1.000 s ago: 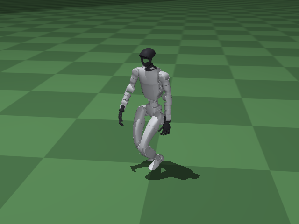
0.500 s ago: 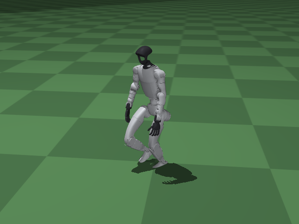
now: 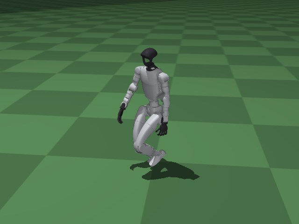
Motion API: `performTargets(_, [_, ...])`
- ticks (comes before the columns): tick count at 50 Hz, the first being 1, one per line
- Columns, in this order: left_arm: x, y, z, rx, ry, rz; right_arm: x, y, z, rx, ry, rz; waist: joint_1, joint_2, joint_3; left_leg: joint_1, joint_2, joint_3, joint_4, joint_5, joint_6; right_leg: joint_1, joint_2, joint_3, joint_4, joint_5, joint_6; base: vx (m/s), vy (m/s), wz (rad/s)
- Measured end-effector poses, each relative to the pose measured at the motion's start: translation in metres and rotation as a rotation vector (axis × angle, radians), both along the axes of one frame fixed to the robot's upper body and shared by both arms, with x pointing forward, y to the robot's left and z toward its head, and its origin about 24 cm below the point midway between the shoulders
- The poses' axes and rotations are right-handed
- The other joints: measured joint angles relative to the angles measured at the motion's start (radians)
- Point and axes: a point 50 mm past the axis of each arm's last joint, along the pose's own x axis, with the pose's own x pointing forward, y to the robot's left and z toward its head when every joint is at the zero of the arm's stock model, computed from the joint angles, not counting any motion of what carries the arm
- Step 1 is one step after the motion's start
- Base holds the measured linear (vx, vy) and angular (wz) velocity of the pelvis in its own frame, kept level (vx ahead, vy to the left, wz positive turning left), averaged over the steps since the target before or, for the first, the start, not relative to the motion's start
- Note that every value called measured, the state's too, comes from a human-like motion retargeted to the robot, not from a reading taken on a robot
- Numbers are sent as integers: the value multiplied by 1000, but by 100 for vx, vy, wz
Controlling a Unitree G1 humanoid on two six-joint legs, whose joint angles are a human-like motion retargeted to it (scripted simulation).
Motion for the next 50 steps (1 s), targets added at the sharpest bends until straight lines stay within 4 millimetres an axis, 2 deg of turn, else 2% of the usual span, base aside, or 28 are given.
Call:
performTargets(6, [5, 1, 2, -23, -27, 17, 0, 5, -1, 26, 8, 7, 27, -14, -19, 6, 4, -9, -99, -5, -4, 9, -26, -1, -54, 28, 21, 8, 0, -38])
performTargets(10, [12, 1, 5, -25, -53, 23, -13, 10, -10, 45, 52, 37, 39, -16, -35, 98, -32, -15, -297, -42, -22, 23, -48, -10, -72, 43, 41, 16, 0, -56])
performTargets(15, [27, -1, 9, -17, -96, 17, -36, 11, -23, 56, 128, 58, 0, -46, -40, 233, -132, -9, -555, -116, 3, 11, -117, -7, 15, 20, 71, 17, 2, -35])
performTargets(17, [35, -2, 11, -7, -123, 16, -44, 8, -27, 50, 150, 50, -28, -67, -35, 274, -180, 4, -613, -151, 26, -15, -166, -13, 112, 22, 92, 13, 4, -17])
performTargets(20, [51, -3, 17, 9, -179, 22, -53, 0, -31, 35, 166, 11, -72, -96, -23, 317, -237, 31, -672, -206, 64, -90, -244, -22, 313, 102, 130, 9, 6, -2])
performTargets(24, [70, -3, 26, 21, -243, 49, -65, -10, -36, 20, 188, -53, -131, -109, -27, 362, -282, 44, -770, -211, 92, -220, -310, -16, 481, 165, 122, 9, 7, -1])
performTargets(27, [80, -5, 30, 15, -278, 70, -77, -17, -40, 8, 215, -97, -168, -99, -36, 412, -293, 44, -863, -192, 90, -295, -331, -12, 473, 161, 104, 12, 8, -20])
performTargets(30, [86, -8, 33, 2, -300, 80, -88, -22, -44, -5, 249, -133, -196, -86, -47, 464, -299, 39, -955, -176, 81, -337, -328, -2, 356, 137, 101, 14, 7, -24])
performTargets(36, [85, -13, 33, -11, -308, 53, -105, -28, -50, -30, 315, -171, -205, -66, -78, 540, -296, 42, -1098, -163, 80, -356, -268, 49, 51, 111, 129, 12, 4, -25])
performTargets(40, [83, -19, 31, -21, -306, 17, -115, -27, -54, -37, 345, -170, -198, -77, -82, 560, -306, 59, -1082, -185, 85, -350, -278, 62, 26, 102, 134, 3, -2, -23])
performTargets(44, [79, -23, 29, -33, -294, -21, -114, -21, -55, -22, 338, -164, -188, -87, -85, 617, -321, 44, -1121, -184, 89, -316, -299, 45, 40, 108, 131, 5, -5, -27])
performTargets(50, [59, -20, 20, -26, -236, -54, -94, -10, -50, 3, 263, -137, -165, -88, -72, 678, -305, 2, -1058, -199, 69, -195, -300, 3, 62, 101, 112, 4, -7, -31])
